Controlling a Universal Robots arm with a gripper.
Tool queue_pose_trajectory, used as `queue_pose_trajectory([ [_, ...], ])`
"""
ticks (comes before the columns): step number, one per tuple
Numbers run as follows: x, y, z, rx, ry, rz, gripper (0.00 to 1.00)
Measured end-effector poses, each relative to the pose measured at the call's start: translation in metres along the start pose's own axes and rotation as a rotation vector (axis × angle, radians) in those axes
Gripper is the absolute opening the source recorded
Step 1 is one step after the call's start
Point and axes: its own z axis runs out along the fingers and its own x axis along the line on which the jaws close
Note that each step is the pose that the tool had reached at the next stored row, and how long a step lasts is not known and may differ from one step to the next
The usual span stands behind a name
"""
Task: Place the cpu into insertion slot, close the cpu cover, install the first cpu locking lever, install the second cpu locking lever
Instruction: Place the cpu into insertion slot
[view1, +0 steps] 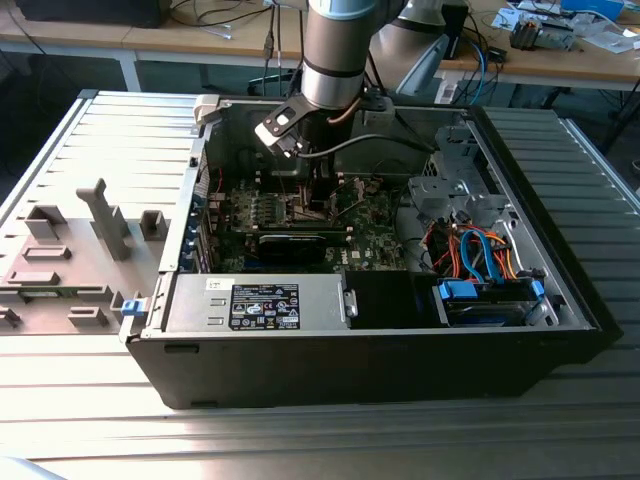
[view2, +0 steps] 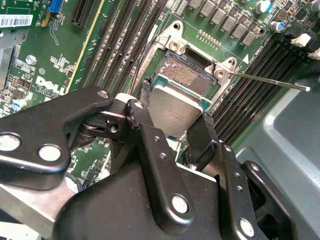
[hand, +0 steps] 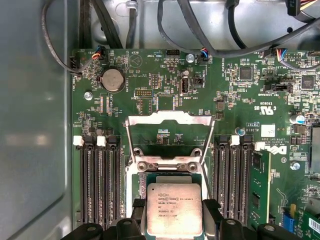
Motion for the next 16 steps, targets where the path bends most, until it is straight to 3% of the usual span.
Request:
queue_pose_trajectory([
  [16, 0.0001, 0.0003, 0.0051, 0.0, 0.0, 0.0, 0.54],
])
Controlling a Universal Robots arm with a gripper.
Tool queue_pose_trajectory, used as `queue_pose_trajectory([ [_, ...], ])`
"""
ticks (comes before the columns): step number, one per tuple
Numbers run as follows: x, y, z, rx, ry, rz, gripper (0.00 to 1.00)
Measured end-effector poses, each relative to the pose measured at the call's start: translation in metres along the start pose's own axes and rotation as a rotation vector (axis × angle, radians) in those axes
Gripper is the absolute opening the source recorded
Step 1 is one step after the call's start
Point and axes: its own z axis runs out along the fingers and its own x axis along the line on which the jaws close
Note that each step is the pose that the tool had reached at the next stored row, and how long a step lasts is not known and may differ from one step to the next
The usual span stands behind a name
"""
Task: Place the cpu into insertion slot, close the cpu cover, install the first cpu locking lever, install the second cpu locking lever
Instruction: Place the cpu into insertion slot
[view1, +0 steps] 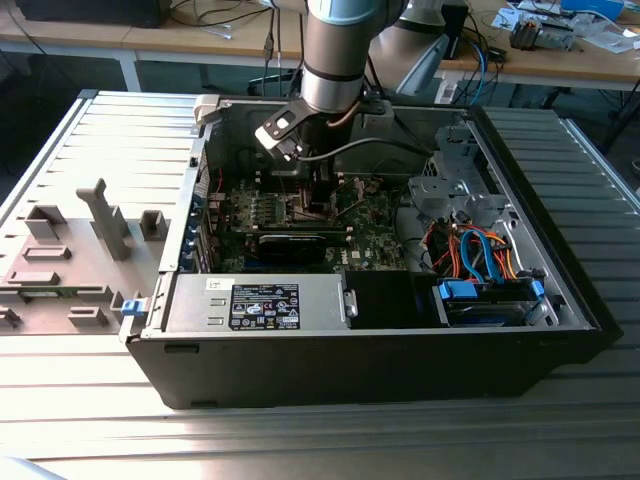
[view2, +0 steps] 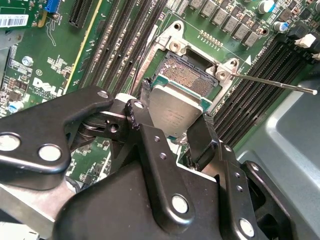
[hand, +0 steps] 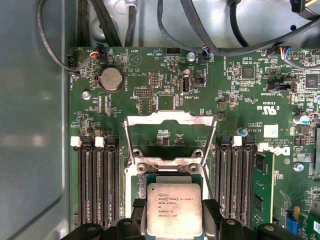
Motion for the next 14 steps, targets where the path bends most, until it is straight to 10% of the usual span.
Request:
queue_pose_trajectory([
  [14, 0.0001, 0.0002, 0.0042, 0.0, 0.0, 0.0, 0.54],
])
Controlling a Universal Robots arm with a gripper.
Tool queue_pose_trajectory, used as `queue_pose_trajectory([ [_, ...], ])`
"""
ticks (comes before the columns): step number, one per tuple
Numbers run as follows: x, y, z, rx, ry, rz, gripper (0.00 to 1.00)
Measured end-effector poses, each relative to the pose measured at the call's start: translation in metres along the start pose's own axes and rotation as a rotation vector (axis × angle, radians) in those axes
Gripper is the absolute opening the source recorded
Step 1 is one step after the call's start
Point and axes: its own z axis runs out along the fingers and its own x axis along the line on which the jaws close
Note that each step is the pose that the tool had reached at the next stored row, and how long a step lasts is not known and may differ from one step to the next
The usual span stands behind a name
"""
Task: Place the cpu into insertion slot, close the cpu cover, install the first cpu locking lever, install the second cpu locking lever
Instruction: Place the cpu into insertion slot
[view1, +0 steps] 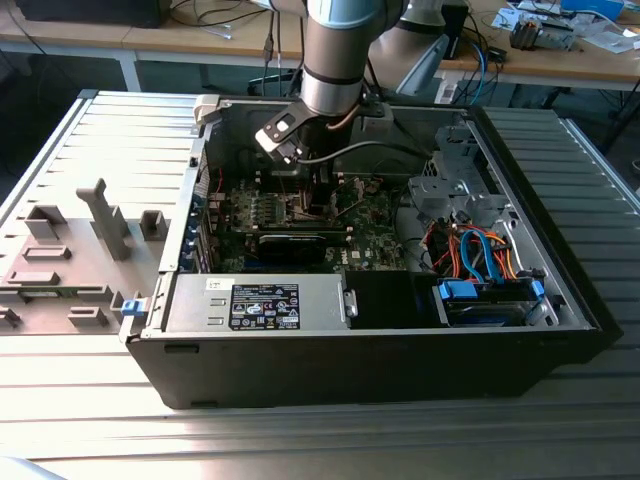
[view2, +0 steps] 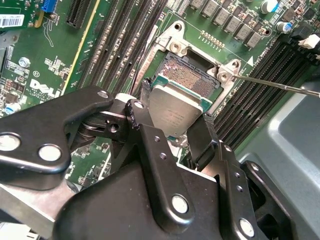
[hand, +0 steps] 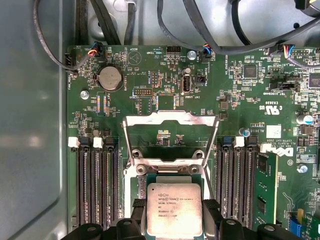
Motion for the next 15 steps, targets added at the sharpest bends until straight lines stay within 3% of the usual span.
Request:
queue_pose_trajectory([
  [15, 0.0001, 0.0003, 0.0048, 0.0, 0.0, 0.0, 0.54],
])
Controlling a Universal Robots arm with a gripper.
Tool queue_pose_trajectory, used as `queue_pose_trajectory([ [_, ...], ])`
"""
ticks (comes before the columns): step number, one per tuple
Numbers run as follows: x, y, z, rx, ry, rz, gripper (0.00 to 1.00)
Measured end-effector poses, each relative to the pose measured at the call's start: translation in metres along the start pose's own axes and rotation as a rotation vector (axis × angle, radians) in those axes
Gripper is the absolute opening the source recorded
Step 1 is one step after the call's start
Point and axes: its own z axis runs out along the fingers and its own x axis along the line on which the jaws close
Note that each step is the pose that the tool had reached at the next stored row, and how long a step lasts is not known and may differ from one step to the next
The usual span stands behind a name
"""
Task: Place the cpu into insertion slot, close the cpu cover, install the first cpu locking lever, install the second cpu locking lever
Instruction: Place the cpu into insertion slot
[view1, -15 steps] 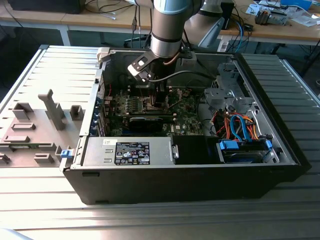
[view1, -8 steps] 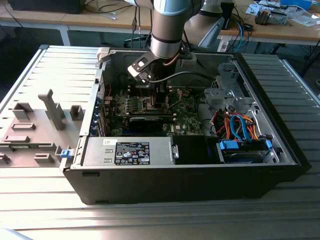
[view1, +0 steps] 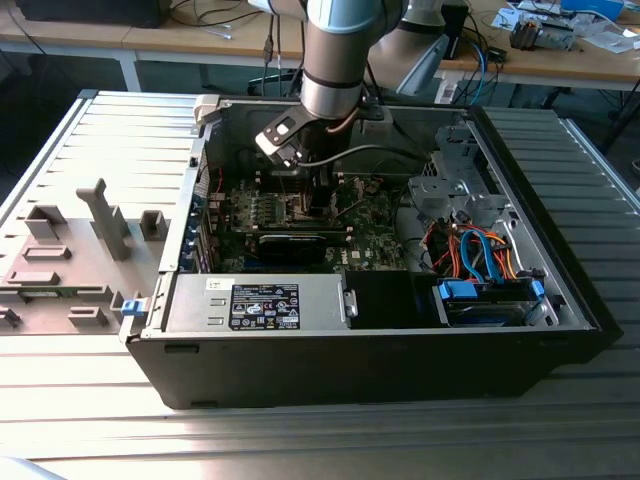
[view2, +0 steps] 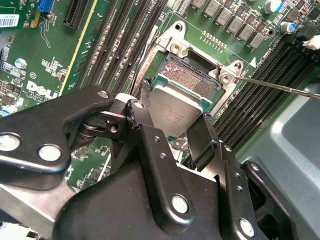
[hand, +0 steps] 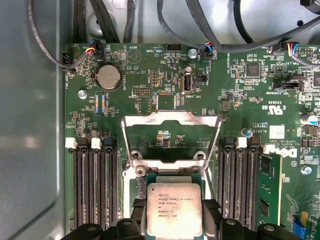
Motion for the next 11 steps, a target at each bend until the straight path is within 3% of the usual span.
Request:
queue_pose_trajectory([
  [11, 0.0, 0.0001, 0.0024, 0.0, -0.0001, 0.0, 0.54],
])
